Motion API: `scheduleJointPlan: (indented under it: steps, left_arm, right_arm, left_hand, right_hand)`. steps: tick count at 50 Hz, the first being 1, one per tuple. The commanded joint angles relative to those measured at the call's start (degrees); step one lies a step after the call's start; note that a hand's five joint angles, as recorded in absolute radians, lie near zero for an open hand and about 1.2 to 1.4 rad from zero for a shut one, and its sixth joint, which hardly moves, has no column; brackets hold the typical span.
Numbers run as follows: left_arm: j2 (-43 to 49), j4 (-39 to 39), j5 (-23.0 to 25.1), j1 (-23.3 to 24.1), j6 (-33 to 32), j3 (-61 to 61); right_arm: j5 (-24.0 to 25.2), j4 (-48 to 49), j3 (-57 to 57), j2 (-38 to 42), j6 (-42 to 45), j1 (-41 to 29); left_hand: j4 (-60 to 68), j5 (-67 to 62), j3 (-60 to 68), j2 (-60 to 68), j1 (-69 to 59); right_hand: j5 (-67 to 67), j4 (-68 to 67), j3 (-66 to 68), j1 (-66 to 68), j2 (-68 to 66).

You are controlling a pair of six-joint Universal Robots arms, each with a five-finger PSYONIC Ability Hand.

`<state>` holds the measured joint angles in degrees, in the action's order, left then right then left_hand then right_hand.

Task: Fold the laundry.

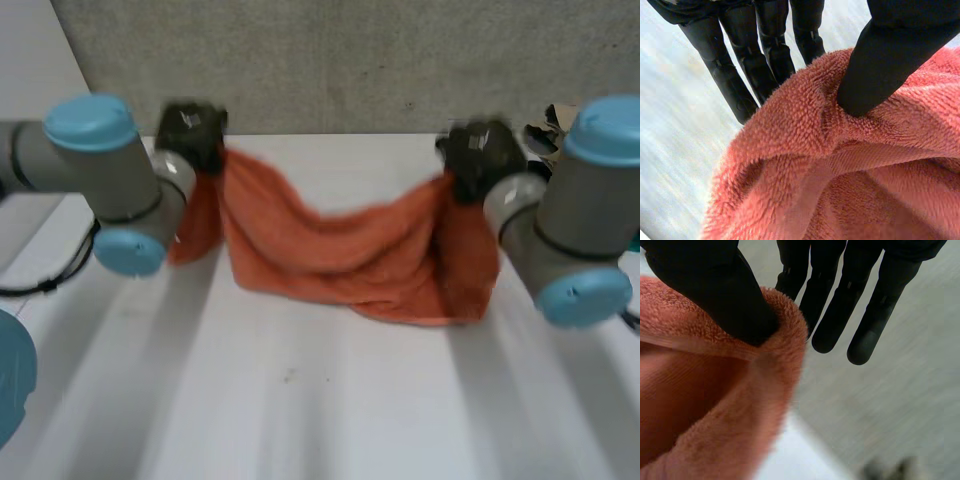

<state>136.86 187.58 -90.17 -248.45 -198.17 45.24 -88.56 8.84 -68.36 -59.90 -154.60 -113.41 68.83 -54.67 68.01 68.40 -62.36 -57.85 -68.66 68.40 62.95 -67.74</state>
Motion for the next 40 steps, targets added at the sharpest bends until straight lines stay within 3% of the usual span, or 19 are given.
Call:
scheduleJointPlan:
  steps: [1,5,18,22,29,40]
  left_arm:
    - [-7.38,13.68,-1.06,-1.51,10.59,-9.91]
    - [-12.58,15.35,-2.64,-2.56,13.95,-8.33]
    - [-19.35,14.83,-1.68,-2.56,13.07,20.84]
    - [-18.48,13.69,-0.62,-2.38,10.18,30.23]
    - [-18.82,6.66,-0.54,-2.65,0.86,39.92]
    - [-37.53,1.21,4.38,-2.91,0.24,49.33]
  right_arm:
    - [-6.19,20.93,11.22,-2.32,0.09,0.03]
    - [-6.46,26.49,10.96,-6.10,0.09,-0.14]
    - [1.36,14.28,-4.67,-6.90,0.00,0.12]
    - [3.91,10.24,-9.24,-4.62,0.00,0.03]
    - [3.92,2.24,-13.20,-0.22,1.76,0.56]
    - [4.09,-1.90,-20.06,-7.15,3.51,0.82]
  left_hand:
    - [11.17,-15.33,11.99,11.60,-17.64]
    - [11.17,-15.33,11.99,11.60,-17.64]
    - [11.17,-15.33,11.99,11.60,-17.64]
    - [11.17,-15.33,11.99,11.60,-17.64]
    - [11.17,-15.33,11.99,11.60,-17.64]
    - [11.17,-15.33,11.99,11.60,-17.64]
  right_hand:
    - [-12.15,-11.34,11.60,17.05,-12.26]
    - [-12.15,-11.34,11.60,17.05,-12.26]
    - [-12.15,-11.34,11.60,17.05,-12.26]
    - [-12.15,-11.34,11.60,17.05,-12.26]
    - [-12.15,-11.34,11.60,17.05,-12.26]
    - [-12.15,-11.34,11.60,17.05,-12.26]
